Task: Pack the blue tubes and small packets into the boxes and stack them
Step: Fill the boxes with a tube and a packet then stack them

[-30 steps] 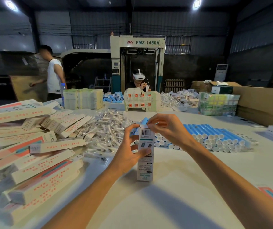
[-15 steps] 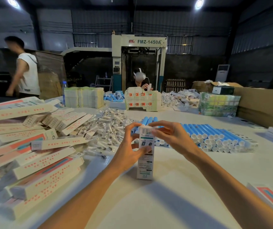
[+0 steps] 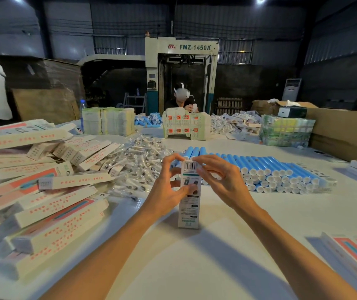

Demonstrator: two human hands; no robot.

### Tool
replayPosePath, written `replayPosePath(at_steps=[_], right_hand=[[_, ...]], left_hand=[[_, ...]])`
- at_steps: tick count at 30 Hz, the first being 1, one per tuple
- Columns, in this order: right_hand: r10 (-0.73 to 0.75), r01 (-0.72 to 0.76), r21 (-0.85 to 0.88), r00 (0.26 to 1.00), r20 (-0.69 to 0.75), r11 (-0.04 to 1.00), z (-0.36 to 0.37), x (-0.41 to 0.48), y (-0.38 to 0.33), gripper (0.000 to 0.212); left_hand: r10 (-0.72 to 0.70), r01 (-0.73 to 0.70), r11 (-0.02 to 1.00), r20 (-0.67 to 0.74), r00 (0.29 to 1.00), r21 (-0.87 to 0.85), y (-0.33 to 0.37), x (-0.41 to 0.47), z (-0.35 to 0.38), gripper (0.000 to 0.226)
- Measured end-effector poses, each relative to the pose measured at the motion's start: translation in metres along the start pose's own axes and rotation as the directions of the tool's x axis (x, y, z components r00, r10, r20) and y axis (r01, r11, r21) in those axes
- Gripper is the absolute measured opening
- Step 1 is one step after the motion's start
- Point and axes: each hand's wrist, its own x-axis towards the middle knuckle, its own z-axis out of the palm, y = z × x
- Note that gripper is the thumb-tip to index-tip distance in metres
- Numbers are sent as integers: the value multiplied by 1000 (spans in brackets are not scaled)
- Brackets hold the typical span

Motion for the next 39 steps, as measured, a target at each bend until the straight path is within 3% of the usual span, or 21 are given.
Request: replayPosePath(at_steps=[3, 7, 10, 12, 15, 17, 19, 21, 24, 29, 33, 39], right_hand=[[-18, 18, -27, 999, -27, 999, 4, -1, -1, 24], [153, -164, 182, 986, 69, 970, 10, -10, 0, 36], [360, -375, 410, 926, 117, 831, 18, -18, -3, 49], [475, -524, 466, 850, 229, 713, 24, -24, 0, 46], [465, -655, 457, 752, 467, 602, 33, -32, 1, 52], [472, -681, 509, 732, 491, 527, 34, -34, -3, 58], [474, -657, 519, 754, 455, 547, 30, -36, -7, 52], [479, -619, 439, 784, 395, 652, 23, -39, -14, 46], [510, -543, 174, 837, 198, 822, 1, -43, -22, 43], [398, -394, -202, 917, -23, 897, -80, -59, -30, 41], [415, -437, -546, 893, -171, 715, -166, -93, -13, 36], [483, -592, -734, 775, -407, 332, -279, -175, 6, 33]], left_hand=[[13, -13, 1000, -6, 1000, 2, 2, 0, 1, 67], [-17, 17, 1000, -27, 999, -18, 2, -1, 2, 70], [-72, 64, 992, -71, 995, -111, 1, -2, 0, 68], [-141, 117, 968, -97, 985, -220, 0, -2, -2, 66], [-210, 169, 935, -103, 972, -312, -3, -2, -4, 63], [-219, 182, 926, -80, 972, -331, -5, -2, -5, 62], [-210, 182, 936, -64, 976, -303, -7, -2, -4, 60], [-187, 167, 966, -88, 978, -198, -11, -2, 0, 61], [-151, 152, 988, -66, 986, 13, -16, -5, 8, 55], [-143, 21, 885, 229, 963, 464, -23, -20, 19, 35], [-131, -64, 857, 336, 933, 511, -27, -26, 21, 25], [-59, -192, 807, 399, 915, 558, -66, -18, 15, 25]])
